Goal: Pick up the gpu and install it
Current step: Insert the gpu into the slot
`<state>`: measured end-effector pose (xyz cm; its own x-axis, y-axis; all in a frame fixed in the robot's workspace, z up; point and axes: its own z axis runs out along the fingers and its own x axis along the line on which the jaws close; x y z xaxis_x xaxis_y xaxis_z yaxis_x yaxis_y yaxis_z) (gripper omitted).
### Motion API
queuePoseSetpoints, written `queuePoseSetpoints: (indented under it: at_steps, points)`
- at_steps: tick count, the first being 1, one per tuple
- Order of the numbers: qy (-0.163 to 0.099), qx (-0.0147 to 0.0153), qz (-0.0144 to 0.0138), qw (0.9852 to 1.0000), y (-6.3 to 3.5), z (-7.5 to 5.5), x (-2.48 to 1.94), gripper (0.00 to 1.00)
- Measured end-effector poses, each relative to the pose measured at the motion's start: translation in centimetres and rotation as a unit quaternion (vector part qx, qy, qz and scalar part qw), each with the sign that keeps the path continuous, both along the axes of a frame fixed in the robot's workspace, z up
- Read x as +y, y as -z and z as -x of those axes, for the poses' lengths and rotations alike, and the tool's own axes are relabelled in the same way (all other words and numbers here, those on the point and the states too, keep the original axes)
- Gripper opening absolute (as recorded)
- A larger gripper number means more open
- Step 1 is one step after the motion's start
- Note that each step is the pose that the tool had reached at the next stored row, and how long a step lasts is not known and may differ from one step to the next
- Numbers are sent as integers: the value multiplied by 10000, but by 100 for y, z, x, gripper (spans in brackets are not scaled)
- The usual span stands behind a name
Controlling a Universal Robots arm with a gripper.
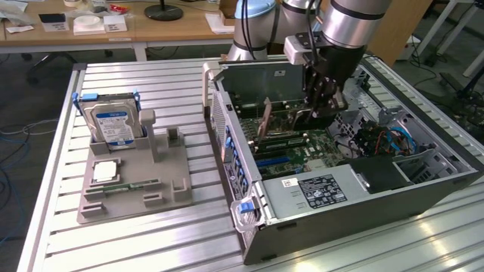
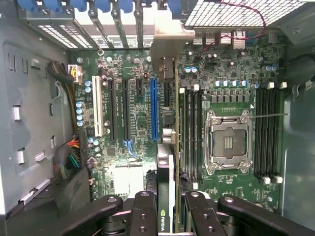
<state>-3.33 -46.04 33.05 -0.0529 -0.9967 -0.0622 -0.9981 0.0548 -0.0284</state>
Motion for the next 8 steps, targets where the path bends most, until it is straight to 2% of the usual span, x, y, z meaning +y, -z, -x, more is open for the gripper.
queuePoseSetpoints:
  at_steps: [8]
  points:
    - [-24,0,0,10000,20,15,-11,27]
